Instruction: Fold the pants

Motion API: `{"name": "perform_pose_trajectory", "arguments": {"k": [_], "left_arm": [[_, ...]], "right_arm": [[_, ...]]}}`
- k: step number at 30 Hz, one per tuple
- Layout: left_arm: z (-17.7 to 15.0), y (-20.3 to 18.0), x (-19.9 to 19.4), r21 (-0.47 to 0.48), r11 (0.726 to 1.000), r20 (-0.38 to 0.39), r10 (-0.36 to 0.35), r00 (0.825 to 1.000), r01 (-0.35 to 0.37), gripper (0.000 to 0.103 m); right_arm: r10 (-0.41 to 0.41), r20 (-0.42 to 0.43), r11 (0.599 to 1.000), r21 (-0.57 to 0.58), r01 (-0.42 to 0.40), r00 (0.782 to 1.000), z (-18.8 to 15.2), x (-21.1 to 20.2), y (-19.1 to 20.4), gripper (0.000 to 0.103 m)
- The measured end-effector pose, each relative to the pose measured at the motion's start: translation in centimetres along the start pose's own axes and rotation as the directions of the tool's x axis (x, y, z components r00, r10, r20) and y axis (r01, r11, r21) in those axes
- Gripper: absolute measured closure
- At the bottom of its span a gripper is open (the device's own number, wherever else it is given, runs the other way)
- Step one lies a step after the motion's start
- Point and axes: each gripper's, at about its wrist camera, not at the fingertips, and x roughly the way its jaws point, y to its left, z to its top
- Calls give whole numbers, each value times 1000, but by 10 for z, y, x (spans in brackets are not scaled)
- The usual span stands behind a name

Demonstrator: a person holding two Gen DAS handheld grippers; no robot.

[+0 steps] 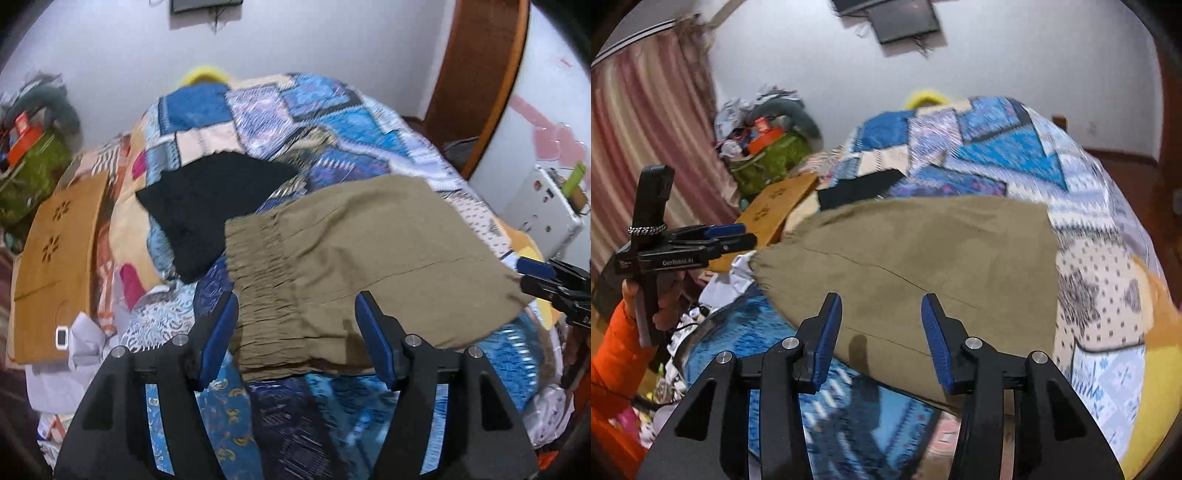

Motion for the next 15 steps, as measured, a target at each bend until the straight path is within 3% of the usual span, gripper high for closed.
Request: {"name": "perform_pose_trajectory", "arguments": {"k": [5,15], "left_arm": [[-18,10,30,-23,1000,-79,18,997,-20,35],[-26,9,33,-22,999,-80,22,997,-24,33]], "right_arm": [[-33,-70,998,50,37,997,-15,8,-23,62],[-62,-72,993,91,69,995,-35,-13,-44,62]]}}
